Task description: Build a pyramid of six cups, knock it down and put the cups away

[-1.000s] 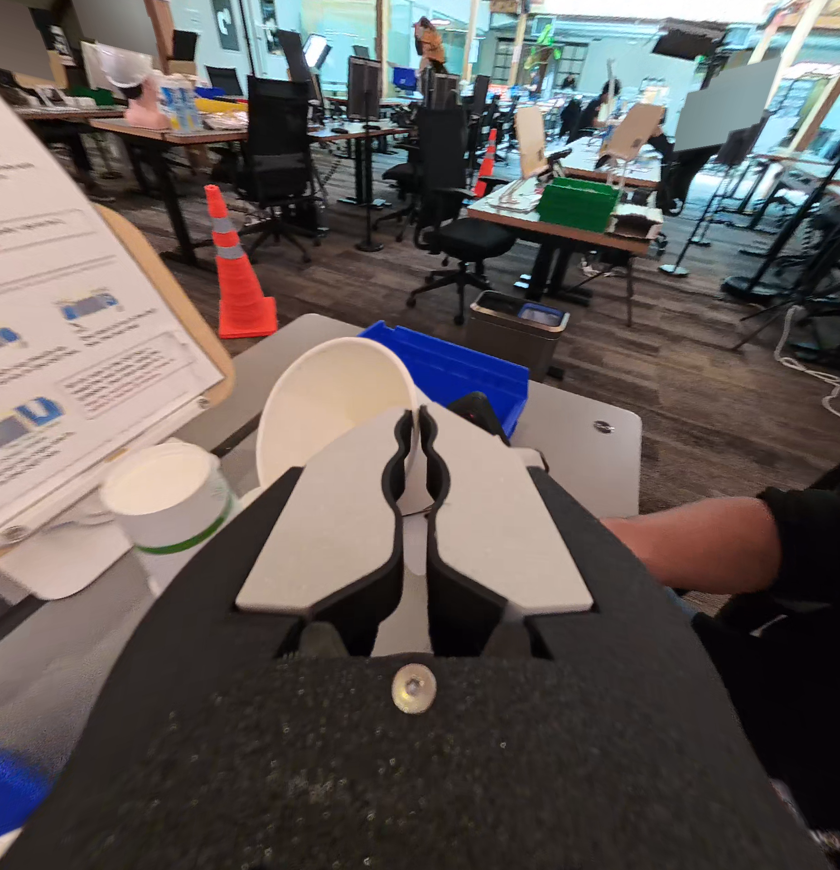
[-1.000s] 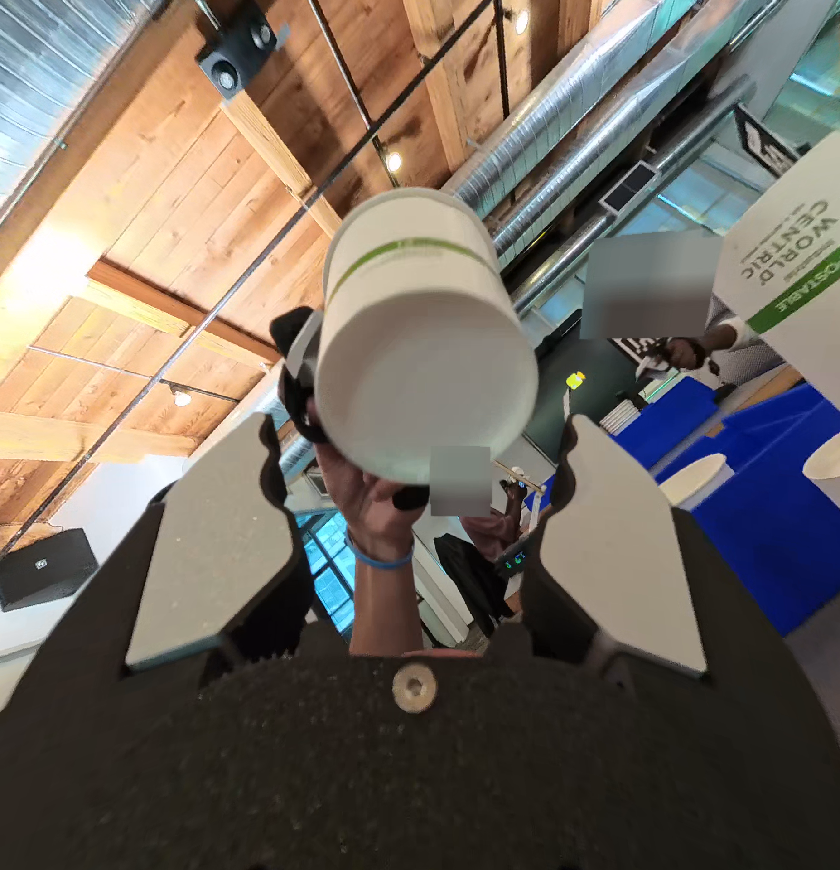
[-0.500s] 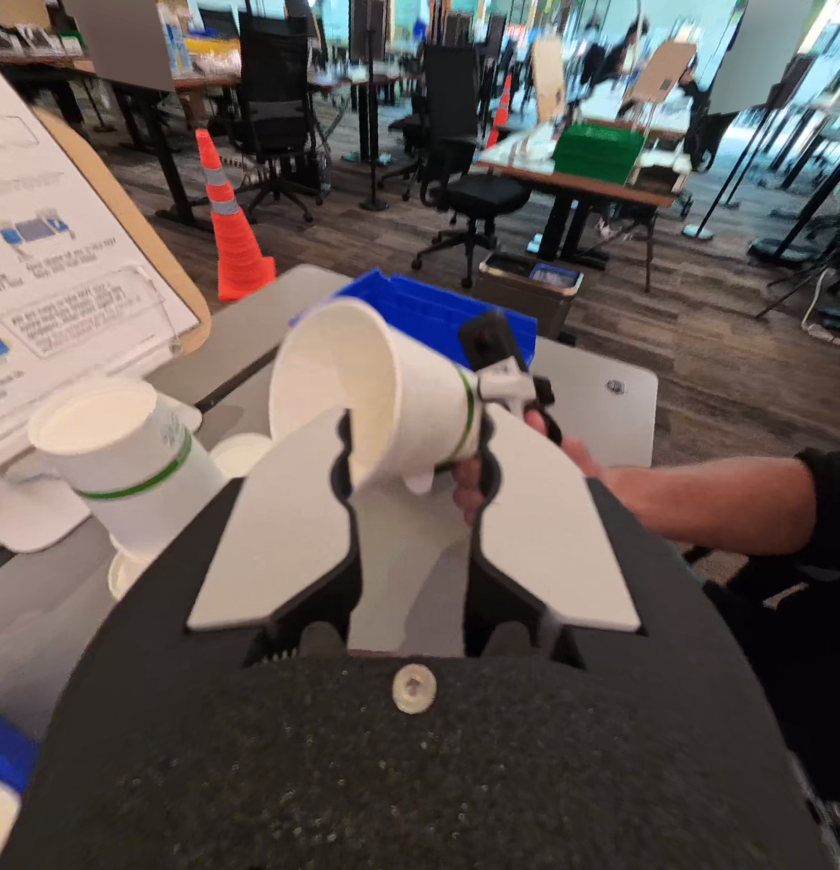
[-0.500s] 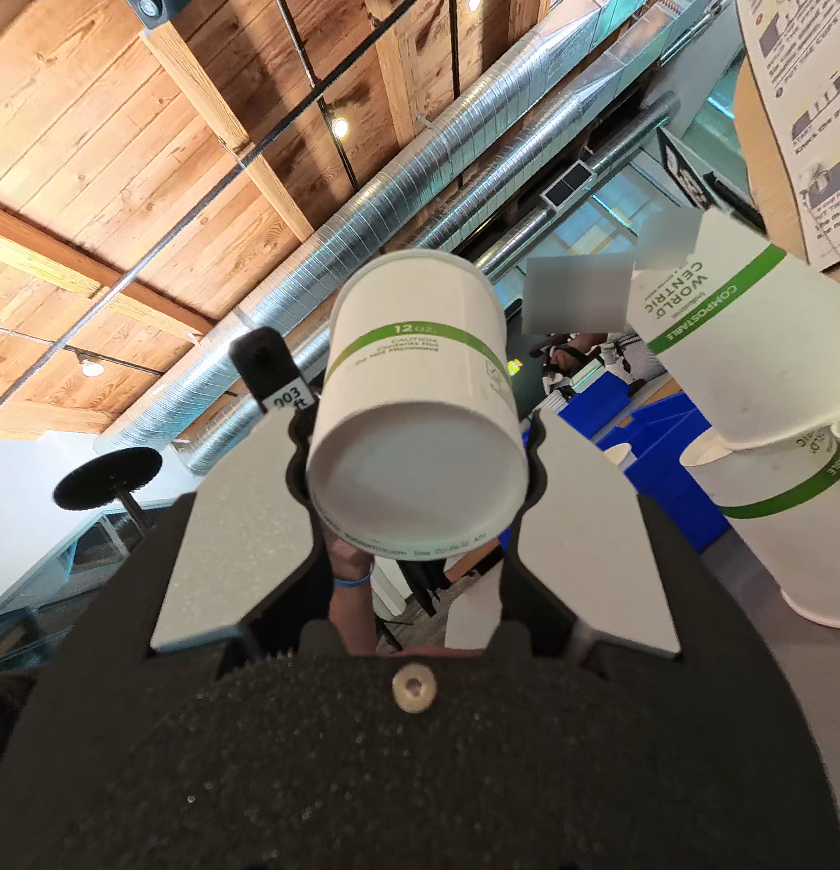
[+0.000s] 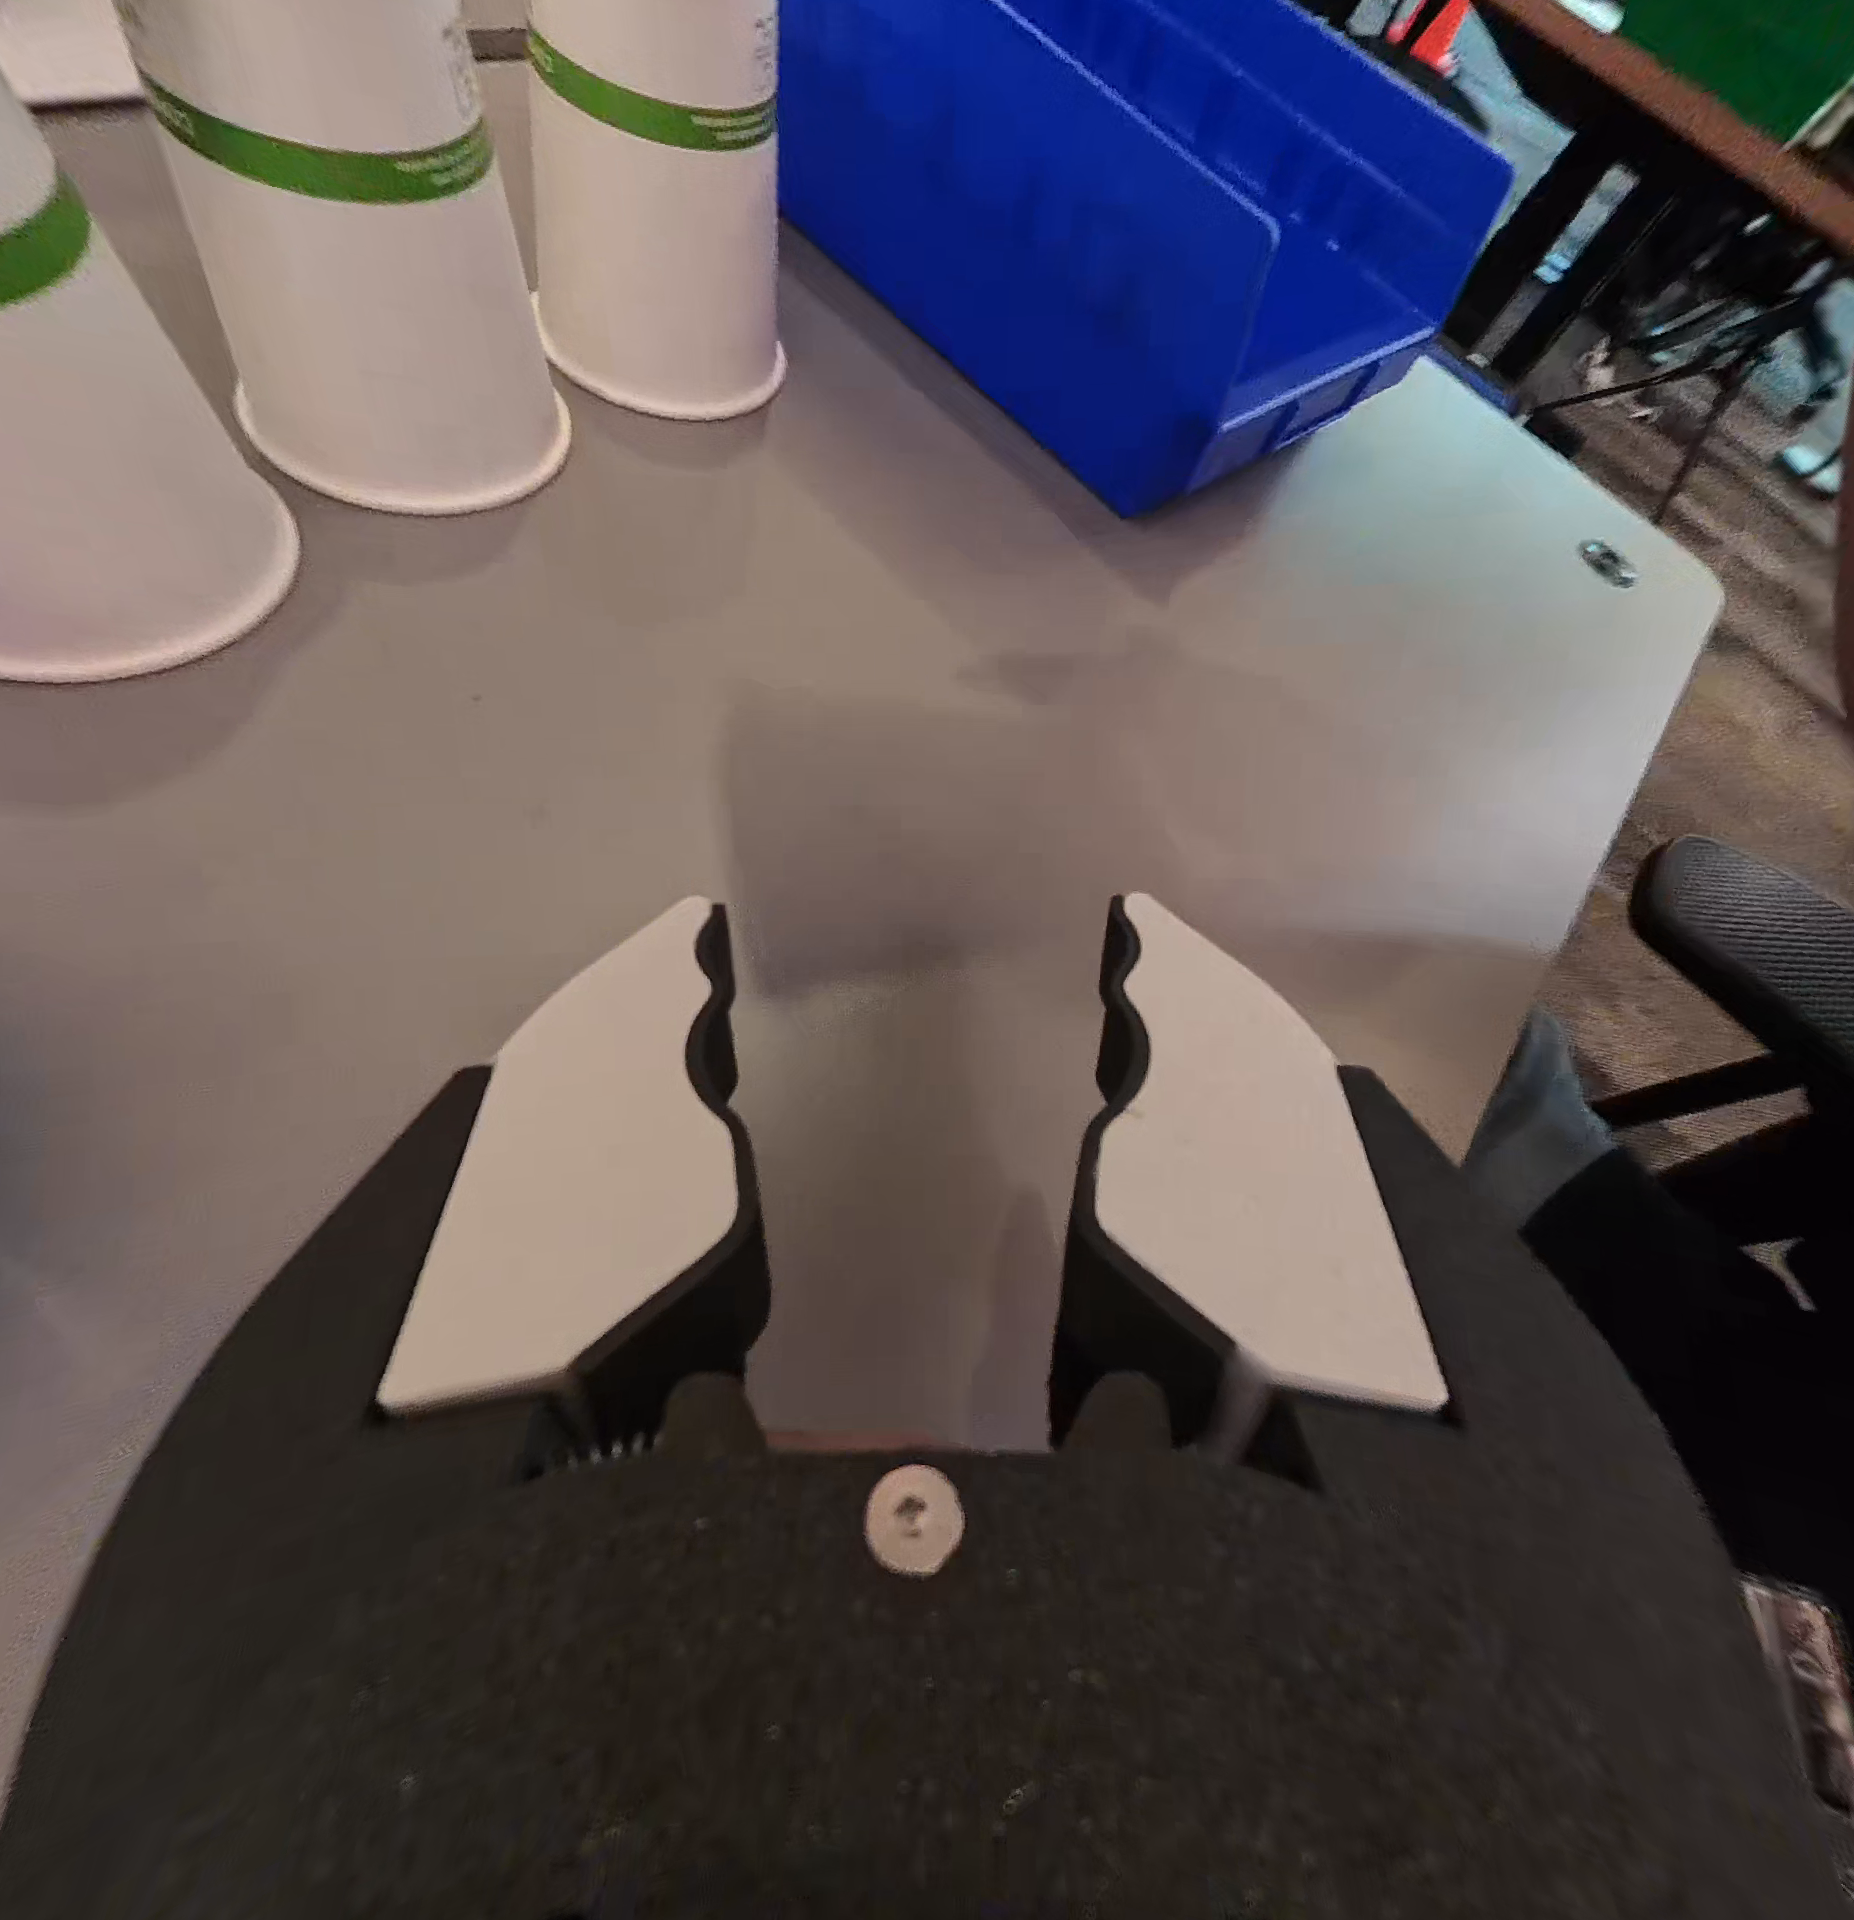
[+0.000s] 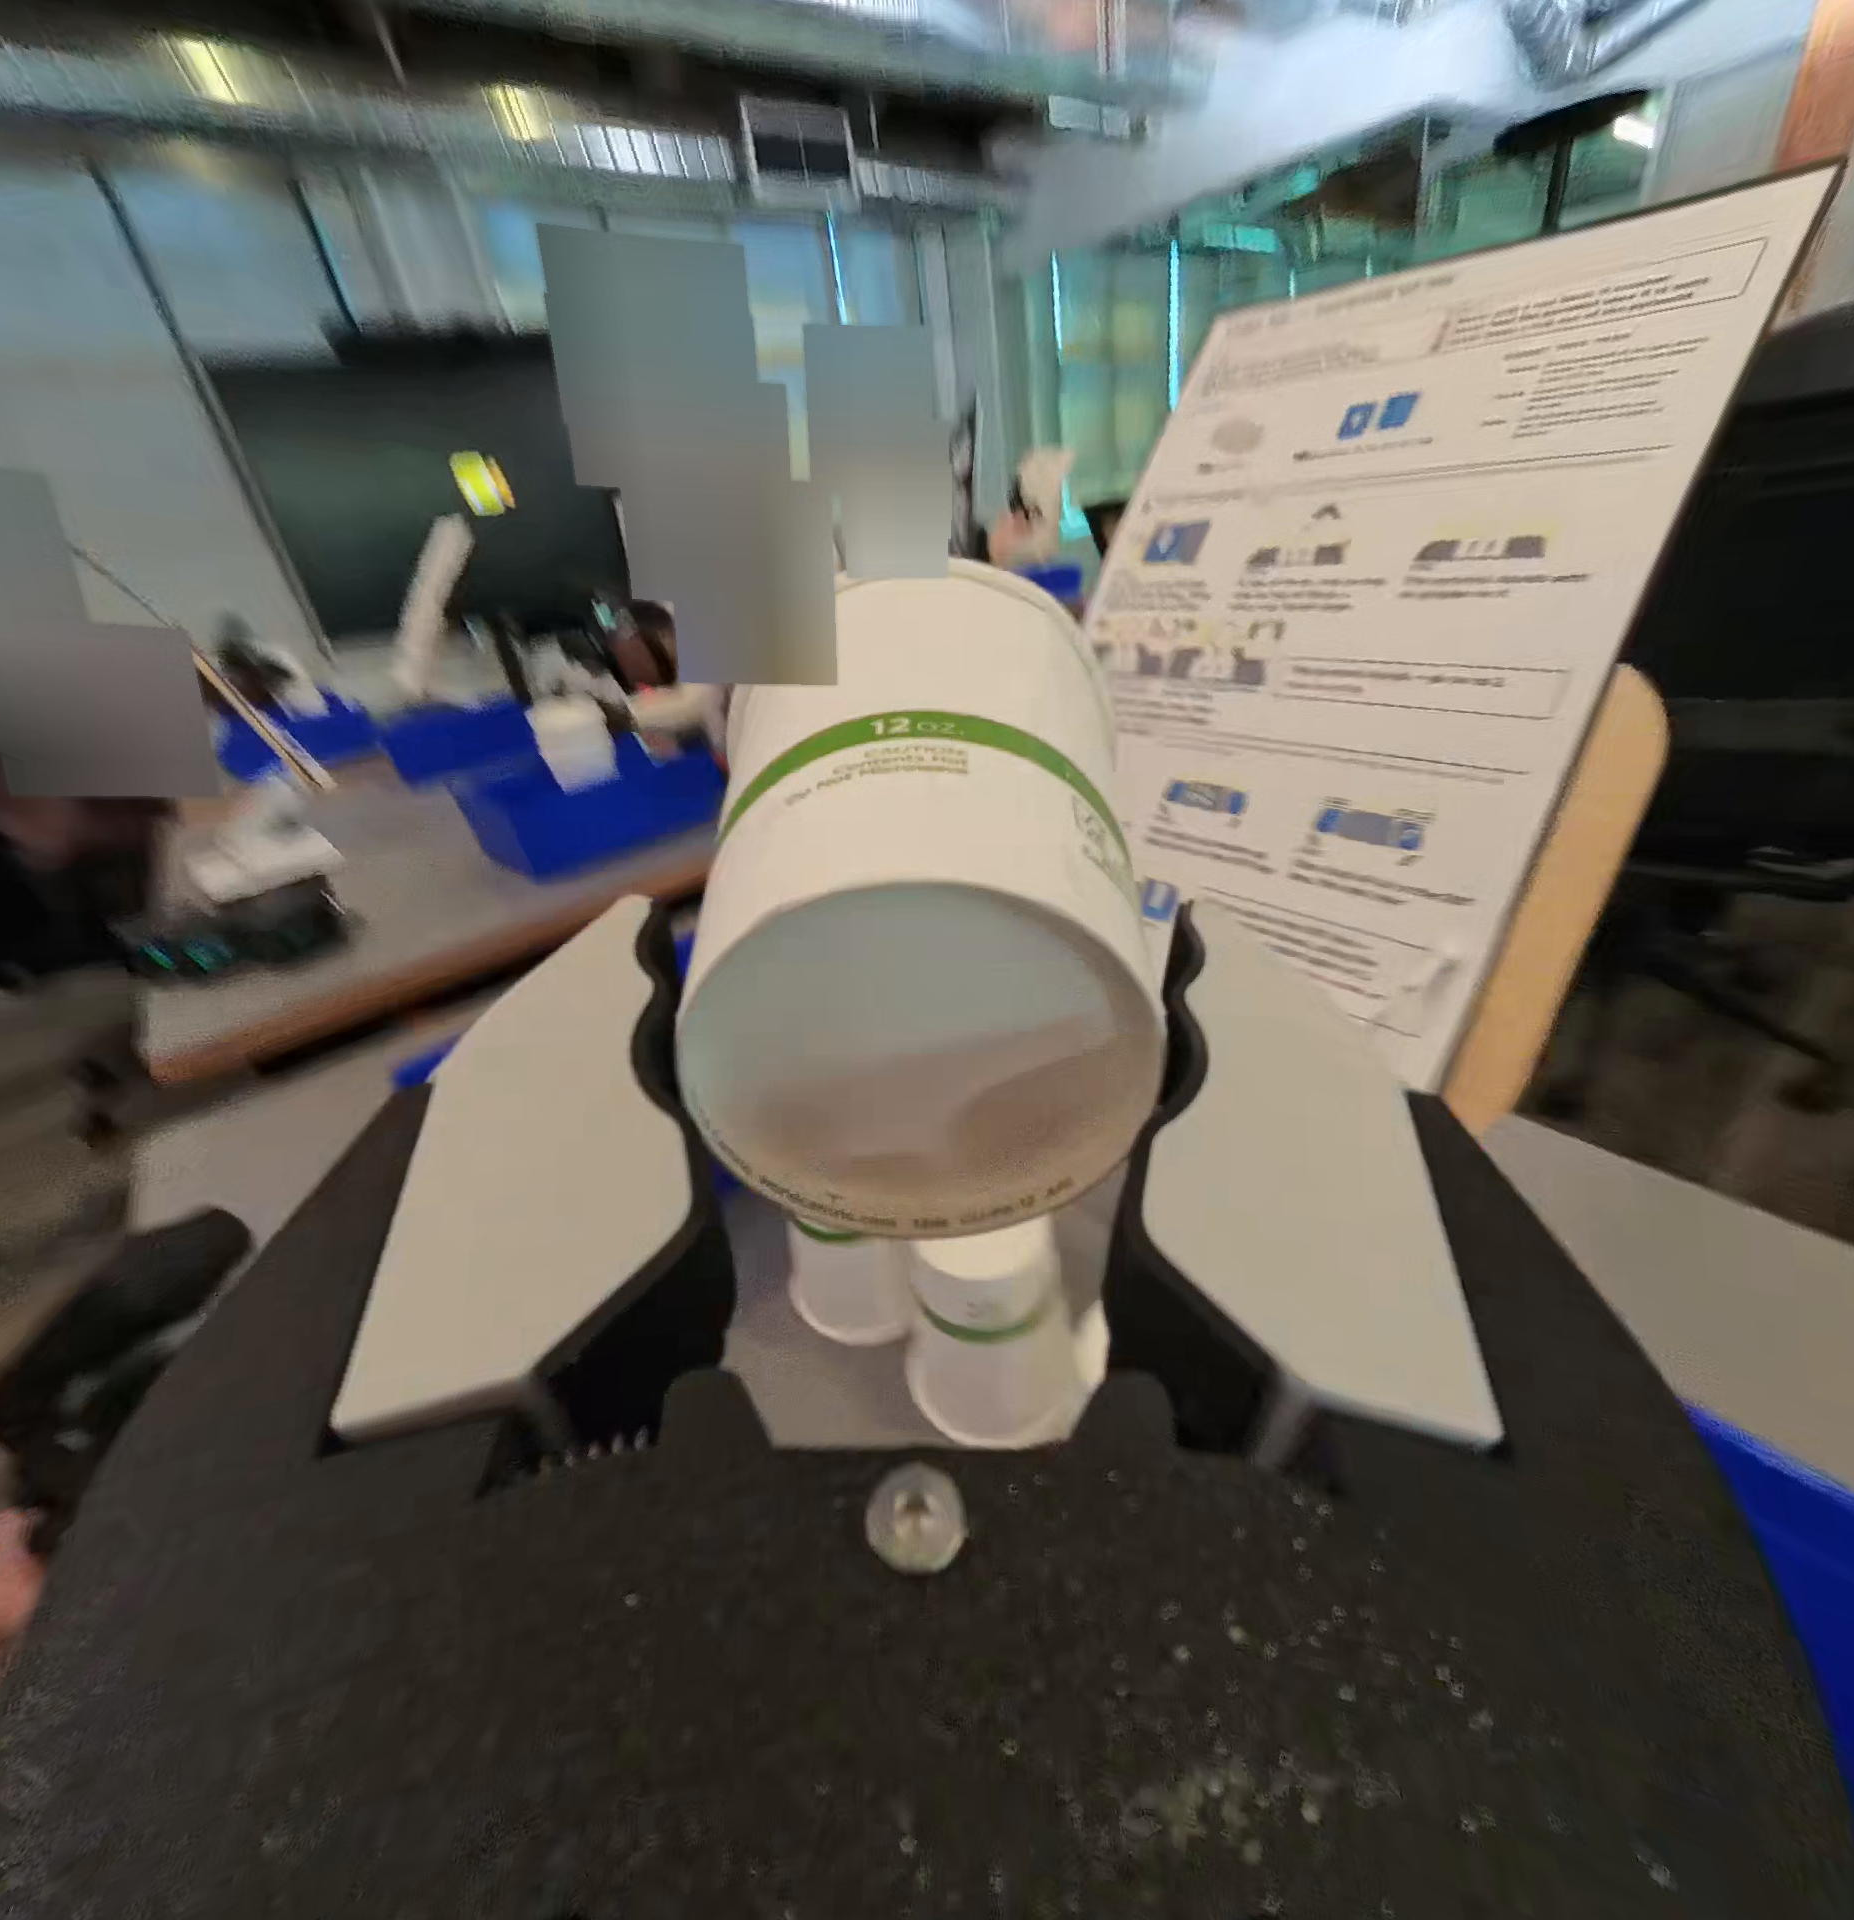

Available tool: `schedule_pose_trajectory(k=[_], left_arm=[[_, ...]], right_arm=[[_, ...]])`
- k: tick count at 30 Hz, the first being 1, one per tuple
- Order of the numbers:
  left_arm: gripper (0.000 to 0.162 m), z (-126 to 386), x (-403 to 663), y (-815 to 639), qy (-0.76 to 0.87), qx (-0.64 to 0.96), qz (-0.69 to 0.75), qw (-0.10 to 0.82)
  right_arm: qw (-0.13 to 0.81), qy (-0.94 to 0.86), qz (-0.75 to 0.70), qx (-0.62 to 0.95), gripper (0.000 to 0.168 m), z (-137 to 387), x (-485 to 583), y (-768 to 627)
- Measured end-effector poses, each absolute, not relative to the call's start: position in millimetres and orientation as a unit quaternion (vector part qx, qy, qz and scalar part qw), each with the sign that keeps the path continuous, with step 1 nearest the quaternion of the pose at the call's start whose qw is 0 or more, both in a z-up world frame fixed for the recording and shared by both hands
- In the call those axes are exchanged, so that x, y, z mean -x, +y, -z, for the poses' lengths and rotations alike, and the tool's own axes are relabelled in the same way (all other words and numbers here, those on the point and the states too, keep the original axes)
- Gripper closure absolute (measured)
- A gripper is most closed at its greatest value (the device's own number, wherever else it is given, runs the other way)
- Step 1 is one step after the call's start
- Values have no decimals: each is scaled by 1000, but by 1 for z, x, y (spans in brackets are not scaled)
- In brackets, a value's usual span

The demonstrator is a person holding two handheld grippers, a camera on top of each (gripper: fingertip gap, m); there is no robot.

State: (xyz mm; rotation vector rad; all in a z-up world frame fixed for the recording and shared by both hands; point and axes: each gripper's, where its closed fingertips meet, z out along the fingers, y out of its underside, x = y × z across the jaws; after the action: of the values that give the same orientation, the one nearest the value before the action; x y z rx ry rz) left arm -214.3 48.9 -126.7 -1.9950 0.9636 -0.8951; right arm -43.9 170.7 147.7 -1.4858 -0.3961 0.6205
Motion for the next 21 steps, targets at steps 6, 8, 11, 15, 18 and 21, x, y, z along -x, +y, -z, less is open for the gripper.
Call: schedule_pose_trajectory(k=[6,8,11,15,18,21], left_arm=[[97,134,217,53,390,776,337,364],[97,134,217,54,392,775,334,364],[97,135,217,53,400,774,331,363],[97,136,217,52,405,772,329,362],[97,135,218,53,402,773,335,359],[97,135,218,51,398,773,346,353]], right_arm=[[478,-351,-57,803,79,-126,44,242],[392,-400,-37,827,79,-107,49,259],[271,-458,-16,846,79,-75,58,273],[128,-500,15,857,79,-30,62,277],[71,-502,9,862,79,-4,67,279],[33,-499,-2,866,79,11,70,279]])
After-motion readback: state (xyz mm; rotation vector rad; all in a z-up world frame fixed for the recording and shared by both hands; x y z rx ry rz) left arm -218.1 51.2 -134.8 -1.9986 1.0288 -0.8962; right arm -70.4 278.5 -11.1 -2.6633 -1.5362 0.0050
